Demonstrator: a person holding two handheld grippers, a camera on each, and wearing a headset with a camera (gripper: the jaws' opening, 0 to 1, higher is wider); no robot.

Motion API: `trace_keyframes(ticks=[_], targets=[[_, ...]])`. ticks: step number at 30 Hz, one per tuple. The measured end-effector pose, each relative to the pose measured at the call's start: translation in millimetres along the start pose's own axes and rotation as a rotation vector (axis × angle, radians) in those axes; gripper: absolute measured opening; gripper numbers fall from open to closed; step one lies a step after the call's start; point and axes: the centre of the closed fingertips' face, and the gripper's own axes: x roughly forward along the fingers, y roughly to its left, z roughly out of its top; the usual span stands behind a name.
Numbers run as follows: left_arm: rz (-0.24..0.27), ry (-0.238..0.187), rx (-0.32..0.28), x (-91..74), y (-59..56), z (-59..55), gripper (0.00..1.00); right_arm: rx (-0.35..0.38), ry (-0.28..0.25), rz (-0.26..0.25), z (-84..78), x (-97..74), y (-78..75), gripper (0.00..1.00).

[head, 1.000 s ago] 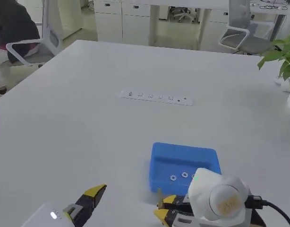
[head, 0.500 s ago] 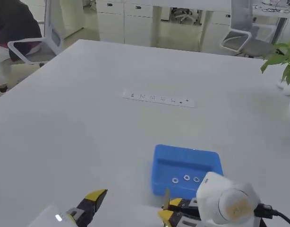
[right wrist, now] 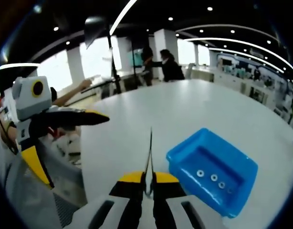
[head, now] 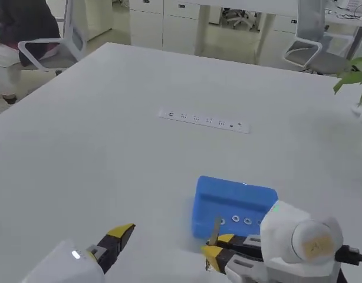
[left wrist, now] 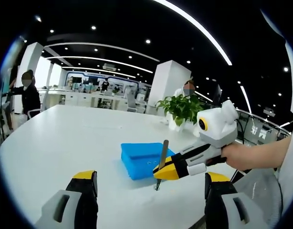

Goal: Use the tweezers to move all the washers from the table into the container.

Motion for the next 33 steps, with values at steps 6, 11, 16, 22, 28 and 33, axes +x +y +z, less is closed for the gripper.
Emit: trace_keyframes(ticks=[6, 11, 16, 22, 28, 33], targets=[[-0.014, -0.007, -0.003, -0.3, -2.3, 0.9, 0.95, -0.035, -0.002, -0.003, 9.9, -1.8, 0.9, 0.03], [-0.018, -0.006, -0.004, 0.1, -2.6, 0.7, 0.95, -0.037, -0.03, -0.015, 23.5, -6.5, -5.4, 0.03], [-0.021, -0.003, -0.003, 0.2, -3.3, 0.0, 0.95, -0.041, -0.047, -0.033, 34.0, -9.8, -15.6, 0.03], [-0.024, -0.001, -0.001, 0.3, -3.9, -0.2, 0.95, -0.048, -0.06, -0.045, 44.7, -10.4, -24.7, 0.03], [-0.021, 0.001, 0.002, 0.2, -3.8, -0.7, 0.95, -0.065, -0.073, -0.047, 56.8, -8.1, -29.9, 0.03], [-0.028, -0.005, 0.002, 0.1, -5.1, 0.4, 0.95, -0.08, -0.067, -0.042, 61.1, -3.5, -33.6, 0.03]])
